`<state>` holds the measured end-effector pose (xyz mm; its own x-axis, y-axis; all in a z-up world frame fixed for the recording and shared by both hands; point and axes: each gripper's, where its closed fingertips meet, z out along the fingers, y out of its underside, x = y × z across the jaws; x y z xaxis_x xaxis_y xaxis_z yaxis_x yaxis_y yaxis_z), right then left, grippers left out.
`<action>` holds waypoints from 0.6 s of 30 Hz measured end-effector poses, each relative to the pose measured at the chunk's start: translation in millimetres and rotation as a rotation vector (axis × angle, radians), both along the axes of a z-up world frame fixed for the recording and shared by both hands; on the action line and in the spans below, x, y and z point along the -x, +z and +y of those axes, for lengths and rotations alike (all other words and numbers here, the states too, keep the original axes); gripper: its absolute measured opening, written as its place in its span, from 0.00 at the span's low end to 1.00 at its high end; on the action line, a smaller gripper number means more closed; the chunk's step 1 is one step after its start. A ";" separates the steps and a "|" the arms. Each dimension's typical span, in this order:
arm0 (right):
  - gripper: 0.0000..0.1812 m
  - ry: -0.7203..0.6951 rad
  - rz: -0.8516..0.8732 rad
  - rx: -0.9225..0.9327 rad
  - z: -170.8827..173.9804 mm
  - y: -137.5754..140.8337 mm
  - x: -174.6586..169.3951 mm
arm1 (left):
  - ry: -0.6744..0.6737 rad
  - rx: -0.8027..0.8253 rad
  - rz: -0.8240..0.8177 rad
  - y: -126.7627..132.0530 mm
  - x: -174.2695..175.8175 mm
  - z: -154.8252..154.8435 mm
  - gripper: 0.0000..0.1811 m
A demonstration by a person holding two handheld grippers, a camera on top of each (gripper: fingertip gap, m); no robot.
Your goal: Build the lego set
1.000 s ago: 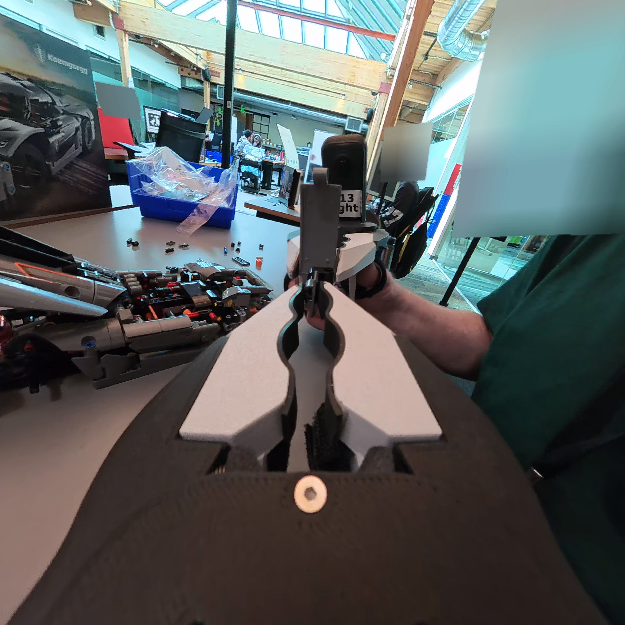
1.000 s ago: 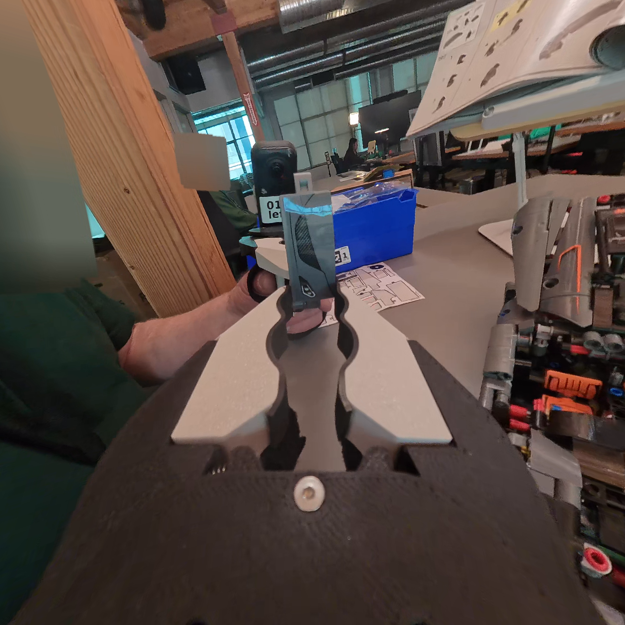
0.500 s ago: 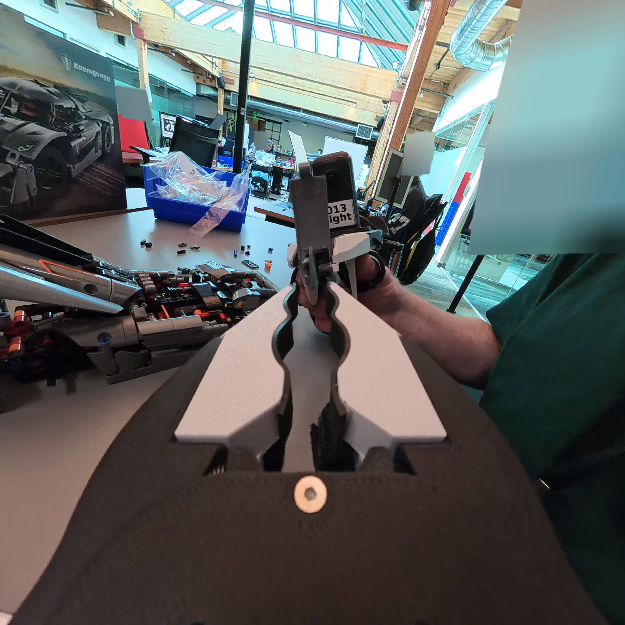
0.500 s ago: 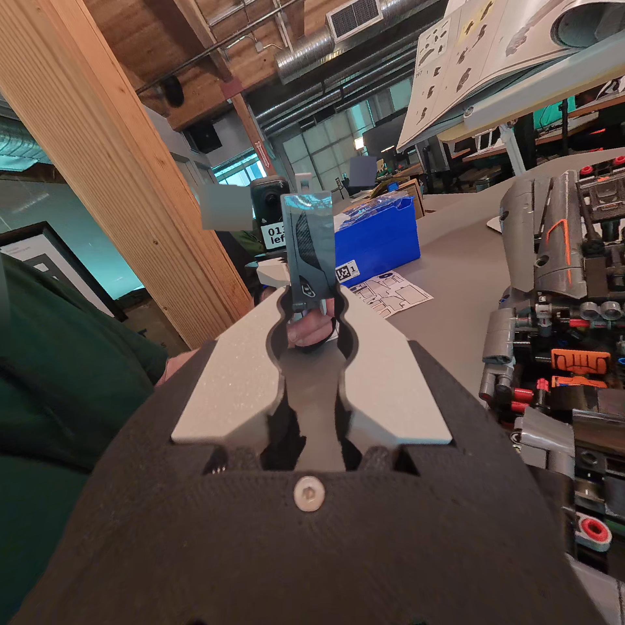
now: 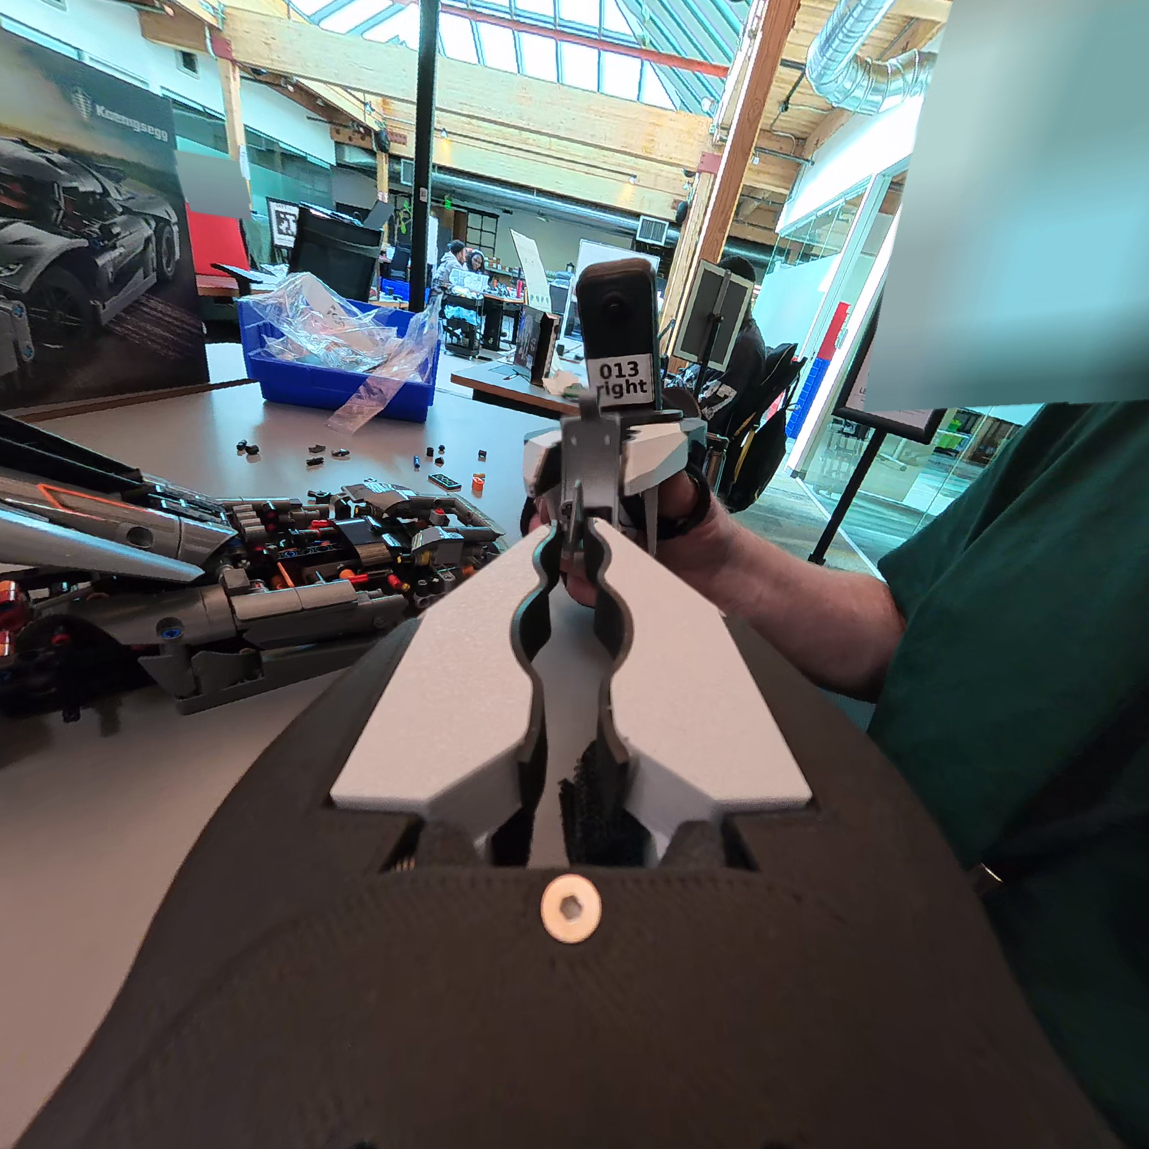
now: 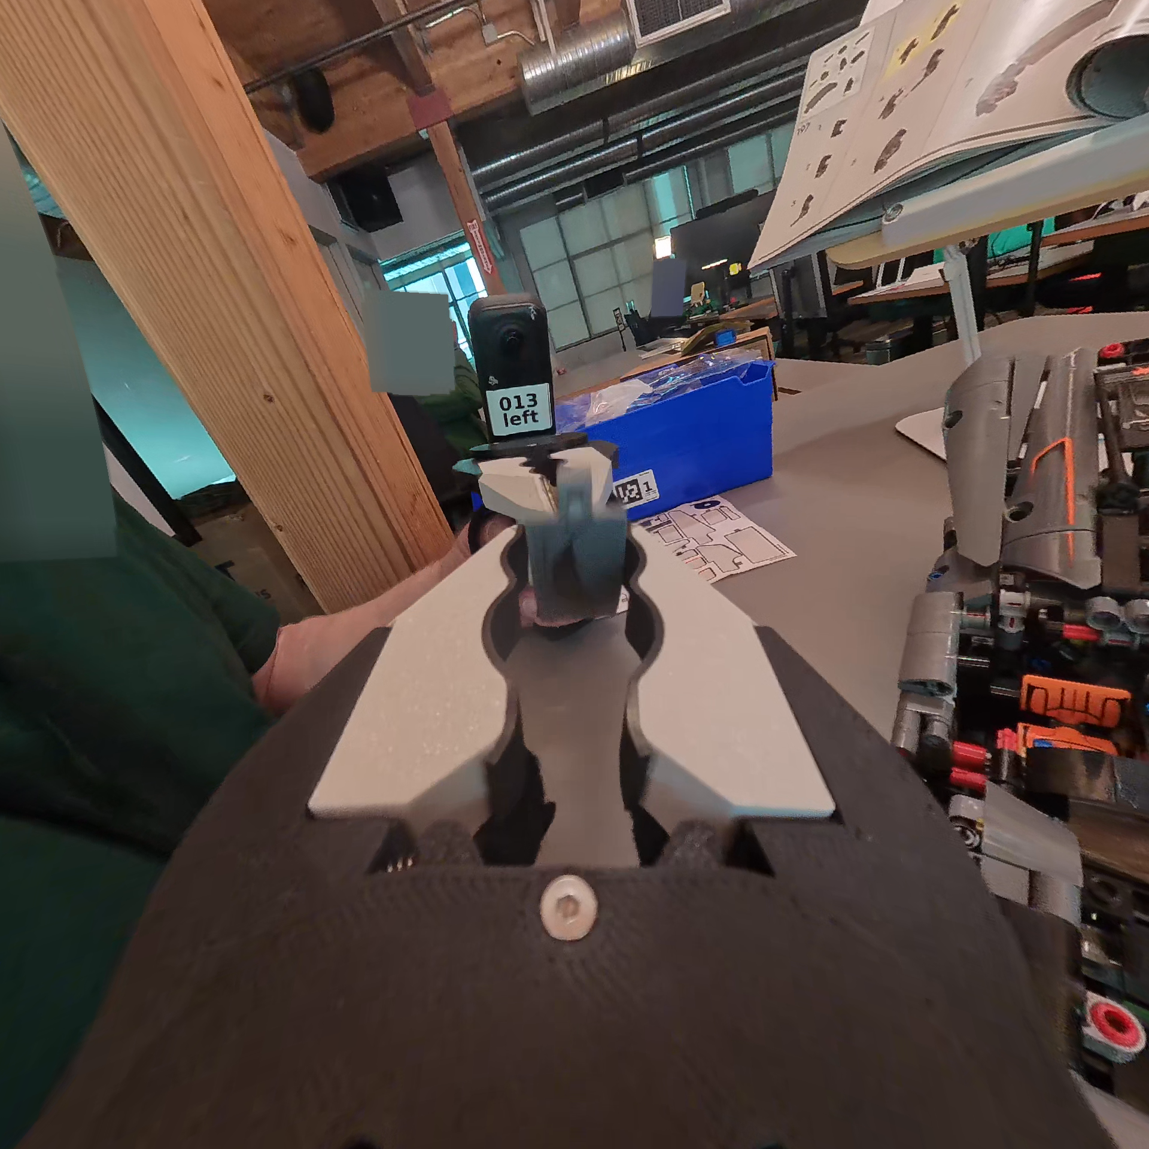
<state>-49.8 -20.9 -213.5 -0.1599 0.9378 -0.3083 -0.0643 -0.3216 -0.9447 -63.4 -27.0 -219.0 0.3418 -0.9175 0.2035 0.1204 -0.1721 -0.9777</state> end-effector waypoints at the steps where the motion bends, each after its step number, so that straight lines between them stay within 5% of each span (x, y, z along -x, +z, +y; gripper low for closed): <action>1: 0.12 0.007 -0.005 -0.007 -1.7 -0.7 0.3 | -0.005 -0.003 0.008 -0.8 -1.4 -0.8 0.02; 18: 0.12 0.015 -0.041 -0.008 -2.9 -6.6 3.1 | 0.005 0.003 0.007 -1.2 0.4 0.6 0.02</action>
<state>-52.8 -23.8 -220.1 -0.1613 0.9379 -0.3071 -0.0211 -0.3144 -0.9491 -63.9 -26.4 -220.2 0.3479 -0.9151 0.2040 0.1143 -0.1746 -0.9780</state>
